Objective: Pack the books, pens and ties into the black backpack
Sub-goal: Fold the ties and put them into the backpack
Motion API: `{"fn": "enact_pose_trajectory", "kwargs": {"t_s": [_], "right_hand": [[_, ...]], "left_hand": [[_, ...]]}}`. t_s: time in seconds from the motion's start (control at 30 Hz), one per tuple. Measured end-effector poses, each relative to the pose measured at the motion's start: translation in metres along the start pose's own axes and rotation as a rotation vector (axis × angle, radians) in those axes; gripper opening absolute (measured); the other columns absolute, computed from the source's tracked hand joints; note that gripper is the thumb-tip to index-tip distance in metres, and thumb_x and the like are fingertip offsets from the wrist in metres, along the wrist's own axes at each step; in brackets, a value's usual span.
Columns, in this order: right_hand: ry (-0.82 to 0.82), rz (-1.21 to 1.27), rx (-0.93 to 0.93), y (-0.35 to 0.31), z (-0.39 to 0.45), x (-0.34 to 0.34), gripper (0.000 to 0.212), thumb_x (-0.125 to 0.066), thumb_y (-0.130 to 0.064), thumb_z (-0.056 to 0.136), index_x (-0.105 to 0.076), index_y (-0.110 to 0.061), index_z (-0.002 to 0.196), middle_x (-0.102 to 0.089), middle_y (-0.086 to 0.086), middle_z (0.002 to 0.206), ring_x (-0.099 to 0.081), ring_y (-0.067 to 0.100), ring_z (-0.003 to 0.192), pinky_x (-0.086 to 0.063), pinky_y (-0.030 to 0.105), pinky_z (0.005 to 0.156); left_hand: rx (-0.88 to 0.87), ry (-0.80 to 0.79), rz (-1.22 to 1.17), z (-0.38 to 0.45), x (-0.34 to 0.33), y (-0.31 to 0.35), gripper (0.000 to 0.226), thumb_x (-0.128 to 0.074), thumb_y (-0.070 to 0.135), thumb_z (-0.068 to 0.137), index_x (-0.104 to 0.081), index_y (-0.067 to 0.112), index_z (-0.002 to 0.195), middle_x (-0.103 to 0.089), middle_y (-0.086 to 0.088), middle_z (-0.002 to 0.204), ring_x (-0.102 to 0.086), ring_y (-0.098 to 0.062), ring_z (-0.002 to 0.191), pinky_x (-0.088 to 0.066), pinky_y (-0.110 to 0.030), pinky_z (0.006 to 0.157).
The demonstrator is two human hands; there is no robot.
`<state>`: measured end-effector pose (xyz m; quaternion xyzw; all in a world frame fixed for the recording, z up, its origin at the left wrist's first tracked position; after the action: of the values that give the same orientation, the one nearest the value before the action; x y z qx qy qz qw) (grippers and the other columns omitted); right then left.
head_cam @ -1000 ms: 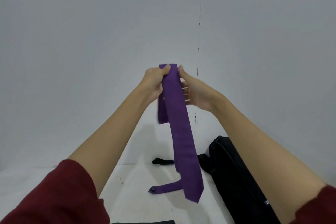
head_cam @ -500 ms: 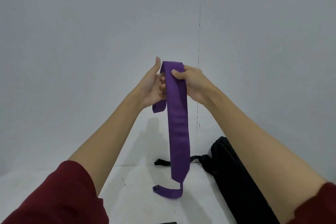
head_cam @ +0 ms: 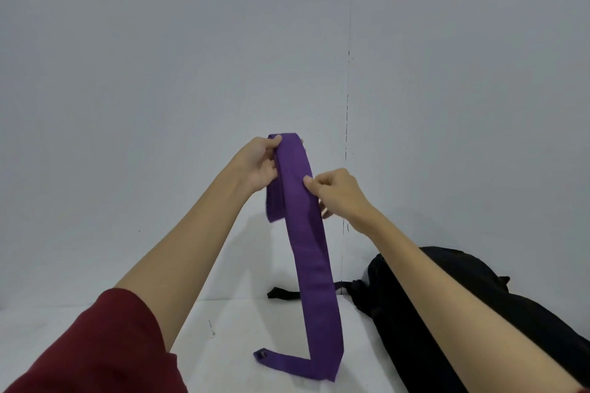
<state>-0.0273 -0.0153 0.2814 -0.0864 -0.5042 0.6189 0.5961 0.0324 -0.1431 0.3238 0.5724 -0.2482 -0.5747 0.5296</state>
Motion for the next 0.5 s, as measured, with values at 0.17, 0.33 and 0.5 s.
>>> {"fn": "enact_pose_trajectory", "kwargs": {"t_s": [0.17,0.33,0.5], "right_hand": [[-0.484,-0.141,-0.081,0.01,-0.017,-0.005,0.035,-0.047,-0.024,0.098,-0.058,-0.012,0.068,-0.058,0.0,0.073,-0.056,0.014,0.064,-0.048,0.022,0.055],[-0.531,-0.343,-0.147,0.026,-0.016,-0.001,0.022,-0.057,-0.034,0.093,-0.064,-0.015,0.086,-0.065,-0.003,0.086,-0.059,0.016,0.076,-0.041,0.025,0.065],[-0.168,0.211,-0.044,-0.01,0.002,0.004,0.04,-0.055,-0.049,0.09,-0.066,-0.011,0.099,-0.067,-0.002,0.095,-0.059,0.013,0.079,-0.045,0.028,0.076]], "left_hand": [[0.026,0.088,-0.05,0.001,0.008,-0.005,0.024,-0.037,0.001,0.098,-0.056,-0.004,0.112,-0.062,-0.012,0.116,-0.063,-0.019,0.095,-0.052,-0.026,0.072],[0.017,0.064,-0.001,-0.003,0.004,0.0,0.025,-0.034,-0.003,0.098,-0.047,-0.005,0.119,-0.059,-0.016,0.125,-0.061,-0.024,0.1,-0.052,-0.028,0.069],[-0.034,-0.008,0.137,-0.009,-0.017,0.002,0.022,-0.035,-0.006,0.096,-0.054,-0.002,0.105,-0.061,-0.014,0.12,-0.058,-0.021,0.105,-0.05,-0.027,0.078]]}}
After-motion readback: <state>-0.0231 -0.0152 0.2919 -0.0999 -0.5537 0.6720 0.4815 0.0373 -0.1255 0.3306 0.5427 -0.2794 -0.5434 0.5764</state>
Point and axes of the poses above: each hand's wrist, its own z-axis towards the middle knuckle, its own x-axis out of the back of the hand, y = z × x, the point moved 3 cm from there along z, towards the middle knuckle
